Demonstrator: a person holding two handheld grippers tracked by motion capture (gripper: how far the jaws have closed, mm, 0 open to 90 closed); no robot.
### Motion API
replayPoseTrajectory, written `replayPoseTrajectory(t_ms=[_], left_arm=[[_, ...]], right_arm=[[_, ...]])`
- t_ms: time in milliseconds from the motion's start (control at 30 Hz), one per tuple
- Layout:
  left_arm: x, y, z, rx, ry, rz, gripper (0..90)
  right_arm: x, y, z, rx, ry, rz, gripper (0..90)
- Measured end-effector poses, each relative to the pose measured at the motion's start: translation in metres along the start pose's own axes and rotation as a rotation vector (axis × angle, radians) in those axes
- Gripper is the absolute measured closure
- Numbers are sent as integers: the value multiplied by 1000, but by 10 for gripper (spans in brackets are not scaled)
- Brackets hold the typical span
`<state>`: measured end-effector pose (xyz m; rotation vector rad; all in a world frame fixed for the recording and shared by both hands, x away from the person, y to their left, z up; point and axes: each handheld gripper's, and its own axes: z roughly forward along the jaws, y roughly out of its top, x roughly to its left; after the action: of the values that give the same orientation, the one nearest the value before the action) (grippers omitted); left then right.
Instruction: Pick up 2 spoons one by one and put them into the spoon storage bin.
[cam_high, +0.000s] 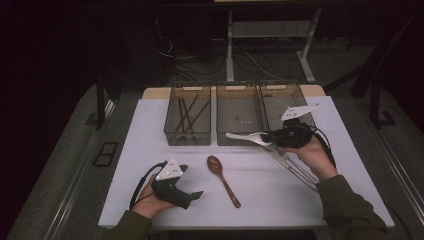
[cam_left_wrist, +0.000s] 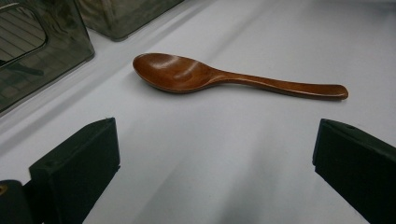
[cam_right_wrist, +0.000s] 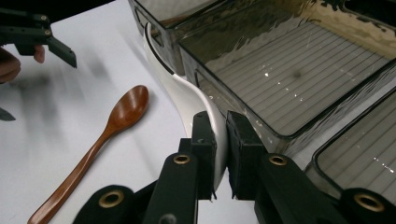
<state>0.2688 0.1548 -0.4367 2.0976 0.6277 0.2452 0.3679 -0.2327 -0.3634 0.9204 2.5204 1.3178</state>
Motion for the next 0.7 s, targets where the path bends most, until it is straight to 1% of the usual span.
replayPoseTrajectory(t_ms=[200,300,367,467,700], left_arm=[[0,0,0,0,0,3,0],[0,0,0,-1,1,3,0],[0,0,0,-1,1,1,0],[0,0,0,0,1,2,0],[0,0,0,-3,0,-3,0]], right_arm=[[-6,7,0,-19,-22,-4,814],[-10,12,1,-21,-46,-7,815],[-14,15,3,-30,-54,-7,815],[-19,20,7,-23,-74,-11,814],[-30,30,20,8,-90,-10,815]])
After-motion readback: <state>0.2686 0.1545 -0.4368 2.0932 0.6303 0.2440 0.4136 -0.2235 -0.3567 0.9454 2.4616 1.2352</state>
